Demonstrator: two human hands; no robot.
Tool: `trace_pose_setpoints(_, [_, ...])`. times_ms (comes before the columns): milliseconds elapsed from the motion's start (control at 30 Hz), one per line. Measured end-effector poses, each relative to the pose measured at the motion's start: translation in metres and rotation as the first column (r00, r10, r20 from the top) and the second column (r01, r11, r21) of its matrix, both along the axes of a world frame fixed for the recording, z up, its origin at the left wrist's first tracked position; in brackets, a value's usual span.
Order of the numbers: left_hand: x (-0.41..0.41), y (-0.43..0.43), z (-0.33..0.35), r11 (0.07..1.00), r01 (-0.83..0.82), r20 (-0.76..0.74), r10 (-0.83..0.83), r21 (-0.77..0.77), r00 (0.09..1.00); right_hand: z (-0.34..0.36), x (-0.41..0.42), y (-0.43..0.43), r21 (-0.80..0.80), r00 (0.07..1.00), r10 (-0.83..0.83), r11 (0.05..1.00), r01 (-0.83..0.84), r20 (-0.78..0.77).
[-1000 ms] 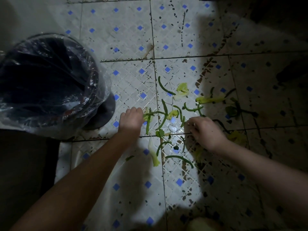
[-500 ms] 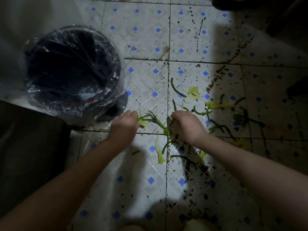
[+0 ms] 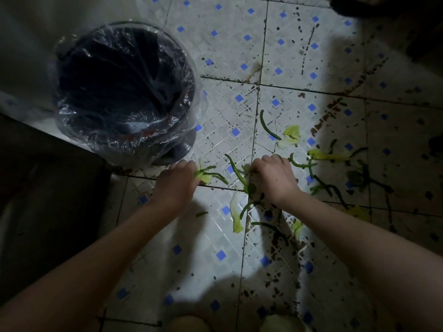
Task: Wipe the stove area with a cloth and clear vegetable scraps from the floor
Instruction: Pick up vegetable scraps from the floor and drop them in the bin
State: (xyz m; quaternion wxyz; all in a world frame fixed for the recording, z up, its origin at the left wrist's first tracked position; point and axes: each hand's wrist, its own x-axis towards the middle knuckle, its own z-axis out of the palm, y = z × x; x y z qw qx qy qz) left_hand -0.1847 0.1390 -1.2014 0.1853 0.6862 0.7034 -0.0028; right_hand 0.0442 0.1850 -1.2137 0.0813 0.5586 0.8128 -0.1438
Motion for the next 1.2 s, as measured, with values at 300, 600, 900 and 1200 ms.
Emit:
trace_pose_setpoints(300, [-0.008,-0.005,0.010,0.998,-0.023,-0.024,0.021,-0.059,0.999,-0.001,-0.043,0.002,-0.153,0.988,-0.086,0.986,0.066,-0.127])
trace_pose_setpoints(600, [-0.022,-0.018,0.011,0.995,-0.026,-0.040,0.023,-0.091,0.999,-0.005,-0.053,-0.001,-0.187,0.993,-0.072,0.981,0.054,-0.093])
trace_pose_setpoints(900, [-0.022,-0.021,0.017,0.998,-0.006,0.015,0.007,-0.062,1.000,-0.004,-0.058,-0.004,-0.168,0.977,-0.086,0.984,0.053,-0.194])
trace_pose_setpoints(1200, [-0.037,-0.036,0.016,0.998,-0.057,-0.048,0.056,-0.035,0.997,-0.010,-0.065,0.000,-0.170,0.985,-0.095,0.983,0.070,-0.142])
